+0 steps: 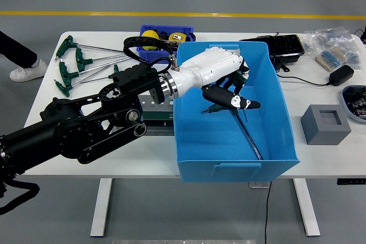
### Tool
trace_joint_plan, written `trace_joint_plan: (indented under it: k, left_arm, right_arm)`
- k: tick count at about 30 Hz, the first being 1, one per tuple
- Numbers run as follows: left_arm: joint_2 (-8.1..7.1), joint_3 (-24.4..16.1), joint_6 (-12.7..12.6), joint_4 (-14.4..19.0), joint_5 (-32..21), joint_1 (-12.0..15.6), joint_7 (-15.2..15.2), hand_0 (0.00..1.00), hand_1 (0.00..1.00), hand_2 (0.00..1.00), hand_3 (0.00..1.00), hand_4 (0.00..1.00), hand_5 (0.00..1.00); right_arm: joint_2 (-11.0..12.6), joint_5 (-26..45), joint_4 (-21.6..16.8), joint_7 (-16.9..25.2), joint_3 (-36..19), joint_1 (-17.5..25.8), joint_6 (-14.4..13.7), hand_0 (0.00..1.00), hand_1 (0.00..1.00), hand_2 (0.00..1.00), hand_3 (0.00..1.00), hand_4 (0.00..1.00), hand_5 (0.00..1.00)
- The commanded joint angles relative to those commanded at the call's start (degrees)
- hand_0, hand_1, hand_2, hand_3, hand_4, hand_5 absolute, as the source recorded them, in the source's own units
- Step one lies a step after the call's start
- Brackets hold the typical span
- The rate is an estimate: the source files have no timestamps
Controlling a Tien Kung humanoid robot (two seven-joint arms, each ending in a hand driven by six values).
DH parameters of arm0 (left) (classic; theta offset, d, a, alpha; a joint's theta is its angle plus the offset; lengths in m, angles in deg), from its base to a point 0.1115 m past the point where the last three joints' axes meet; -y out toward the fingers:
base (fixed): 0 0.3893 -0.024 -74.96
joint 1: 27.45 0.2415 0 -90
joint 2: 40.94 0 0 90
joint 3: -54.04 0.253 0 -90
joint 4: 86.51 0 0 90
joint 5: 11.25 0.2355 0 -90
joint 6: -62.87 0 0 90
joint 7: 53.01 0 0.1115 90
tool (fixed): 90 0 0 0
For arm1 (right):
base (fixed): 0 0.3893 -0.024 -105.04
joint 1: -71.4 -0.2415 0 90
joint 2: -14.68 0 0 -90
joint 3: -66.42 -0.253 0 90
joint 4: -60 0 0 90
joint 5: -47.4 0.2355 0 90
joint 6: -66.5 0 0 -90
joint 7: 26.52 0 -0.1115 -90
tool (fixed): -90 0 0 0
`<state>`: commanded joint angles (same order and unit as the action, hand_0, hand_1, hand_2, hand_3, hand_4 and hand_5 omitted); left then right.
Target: Lift tool from toolbox,place it in box,lift tool from toolbox,place it in box
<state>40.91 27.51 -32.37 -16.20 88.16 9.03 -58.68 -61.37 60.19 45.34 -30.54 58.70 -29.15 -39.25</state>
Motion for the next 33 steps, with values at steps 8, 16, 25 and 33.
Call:
trace_joint_plan:
  k: [8, 16, 25, 33]
  left_arm:
    - [-0.21, -0.6, 1.9, -1.4, 0.7, 0.3, 0.3, 0.971, 0.998, 0.998, 0.867, 0.993, 0.895]
    - [-0.97, -3.7, 2.2, -2.9, 2.6, 1.5, 1.3, 0.997, 0.998, 0.998, 0.882, 0.995, 0.901]
    - [-2.20, -12.8, 1.6, -2.0, 3.0, 5.2, 1.5, 0.998, 0.998, 0.998, 0.895, 0.990, 0.901]
    - [-2.06, -29.2, -3.2, 3.5, -5.8, 13.7, 0.1, 0.982, 0.979, 0.998, 0.876, 0.981, 0.888]
  right_arm:
    - [-0.1, -0.5, 0.0, -0.2, -0.3, 0.2, -0.1, 0.722, 0.693, 0.746, 0.562, 0.792, 0.712]
    - [-0.3, -1.3, 0.0, -0.5, -0.9, 0.6, -0.2, 0.722, 0.694, 0.746, 0.562, 0.792, 0.712]
    - [-0.4, -1.0, 0.0, -0.4, -0.7, 0.6, -0.1, 0.722, 0.696, 0.749, 0.562, 0.792, 0.712]
    - [-0.5, 0.4, 0.1, 0.0, 0.0, 0.5, 0.0, 0.722, 0.696, 0.751, 0.562, 0.791, 0.712]
